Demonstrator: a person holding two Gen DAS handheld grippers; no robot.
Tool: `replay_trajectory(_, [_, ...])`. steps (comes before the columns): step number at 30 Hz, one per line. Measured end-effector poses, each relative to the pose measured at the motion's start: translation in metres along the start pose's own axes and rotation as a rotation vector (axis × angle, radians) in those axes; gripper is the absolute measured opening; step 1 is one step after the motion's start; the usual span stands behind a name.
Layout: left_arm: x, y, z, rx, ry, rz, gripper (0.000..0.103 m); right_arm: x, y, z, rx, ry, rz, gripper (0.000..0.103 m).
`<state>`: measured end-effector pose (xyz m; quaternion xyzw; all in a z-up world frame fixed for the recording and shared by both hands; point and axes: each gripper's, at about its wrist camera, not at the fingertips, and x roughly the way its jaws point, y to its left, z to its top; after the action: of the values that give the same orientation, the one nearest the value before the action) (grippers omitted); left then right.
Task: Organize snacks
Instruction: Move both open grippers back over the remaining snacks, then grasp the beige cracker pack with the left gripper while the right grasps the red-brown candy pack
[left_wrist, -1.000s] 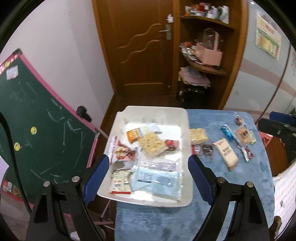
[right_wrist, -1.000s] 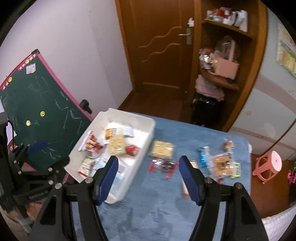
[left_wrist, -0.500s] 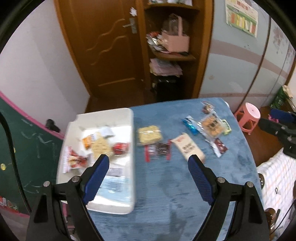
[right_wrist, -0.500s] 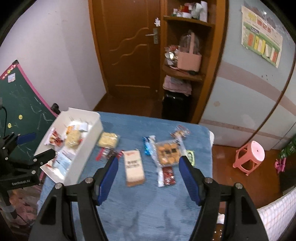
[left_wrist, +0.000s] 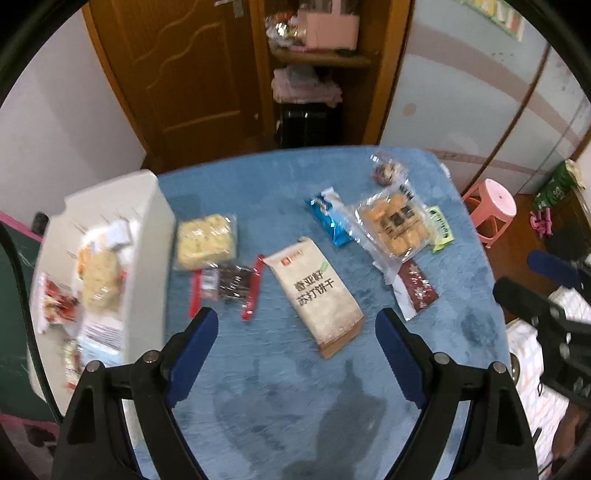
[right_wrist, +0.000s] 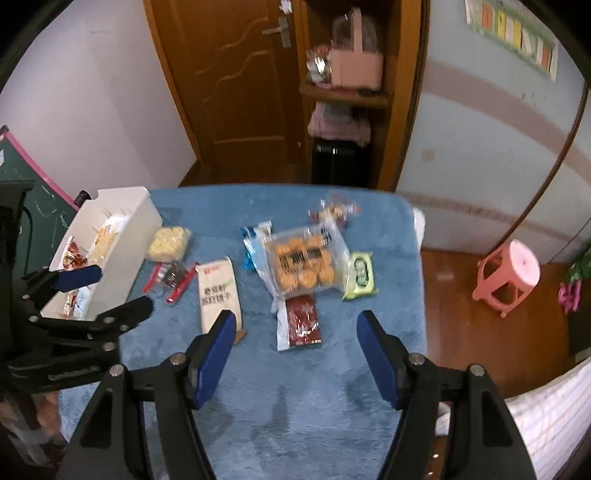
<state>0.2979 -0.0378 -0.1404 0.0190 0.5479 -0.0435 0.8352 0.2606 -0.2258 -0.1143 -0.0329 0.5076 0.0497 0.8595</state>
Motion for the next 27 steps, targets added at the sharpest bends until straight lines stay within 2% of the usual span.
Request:
replay_trajectory(5, [0.058, 0.002, -0.005, -0.139, 0.088, -0.048, 0.086, 0.043, -0.013, -0.012, 0.058, 0.076, 0.033, 0.069])
replay_trajectory(10, [0.095, 0.010, -0.007, -0.269, 0.136, -0.081, 0.086, 0.077, -0.018, -0.018, 0.067, 0.129, 0.035, 0.069])
replay_trajectory(17, [0.117, 0.008, -0.008, -0.311, 0.133, -0.058, 0.086, 0.112, -0.016, -0.023, 0.070, 0.158, 0.029, 0.069])
replay_trajectory(27, [0.135, 0.001, -0.009, -0.374, 0.135, -0.045, 0.086, 0.134, -0.009, -0.023, 0.084, 0.172, 0.022, 0.069])
